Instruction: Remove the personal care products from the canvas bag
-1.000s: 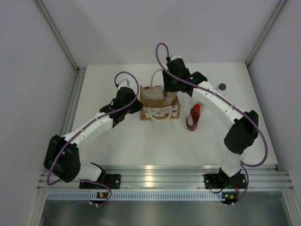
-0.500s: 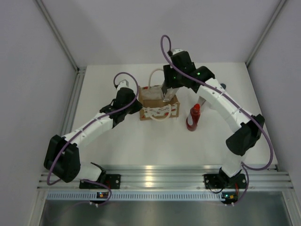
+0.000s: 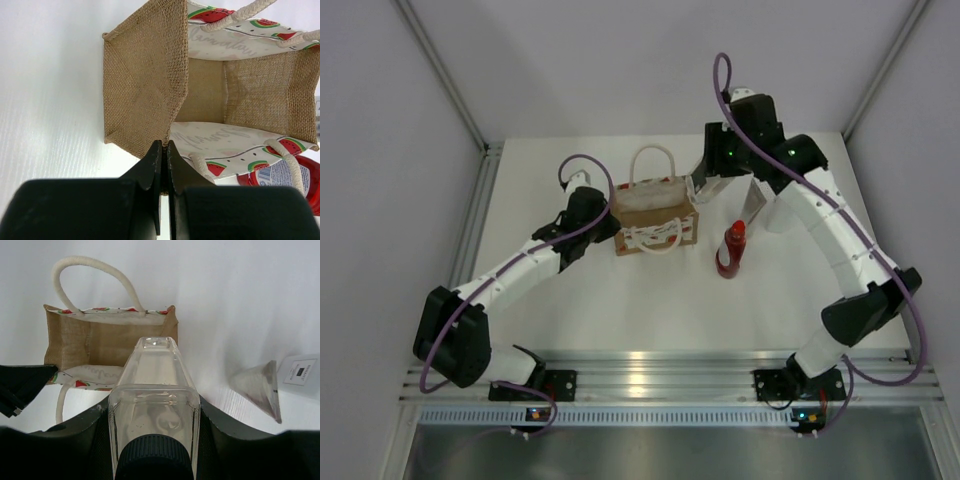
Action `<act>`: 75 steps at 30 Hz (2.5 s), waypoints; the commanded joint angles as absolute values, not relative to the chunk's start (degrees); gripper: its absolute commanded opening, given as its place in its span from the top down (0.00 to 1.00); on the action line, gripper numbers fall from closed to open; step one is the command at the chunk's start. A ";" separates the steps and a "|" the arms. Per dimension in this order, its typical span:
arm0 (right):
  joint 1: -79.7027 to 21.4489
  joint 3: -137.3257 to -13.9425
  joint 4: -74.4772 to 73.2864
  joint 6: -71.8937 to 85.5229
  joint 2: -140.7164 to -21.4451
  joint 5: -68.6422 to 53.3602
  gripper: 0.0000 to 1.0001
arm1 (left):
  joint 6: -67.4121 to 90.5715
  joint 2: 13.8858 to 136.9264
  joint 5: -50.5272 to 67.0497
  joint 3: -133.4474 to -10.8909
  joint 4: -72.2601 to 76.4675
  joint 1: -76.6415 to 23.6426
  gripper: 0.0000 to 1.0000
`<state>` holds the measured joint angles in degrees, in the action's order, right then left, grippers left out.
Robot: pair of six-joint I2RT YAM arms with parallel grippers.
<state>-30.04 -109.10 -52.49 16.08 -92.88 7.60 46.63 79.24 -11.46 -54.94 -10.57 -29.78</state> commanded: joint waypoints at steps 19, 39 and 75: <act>-22.24 -103.45 -45.18 11.69 -95.53 6.95 1.00 | 46.85 75.50 -10.55 -55.81 -8.44 -29.71 1.00; -23.91 -93.96 -36.74 12.04 -103.71 10.19 0.68 | 46.41 74.71 -11.07 -55.37 -8.53 -29.62 0.99; -24.26 -96.85 -38.14 12.13 -98.09 10.46 0.01 | 31.03 50.28 -25.75 -67.41 -38.40 -29.62 0.02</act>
<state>-23.53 -92.82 -40.73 12.19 -103.04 9.37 34.22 51.62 -22.09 -66.08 -31.70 -29.74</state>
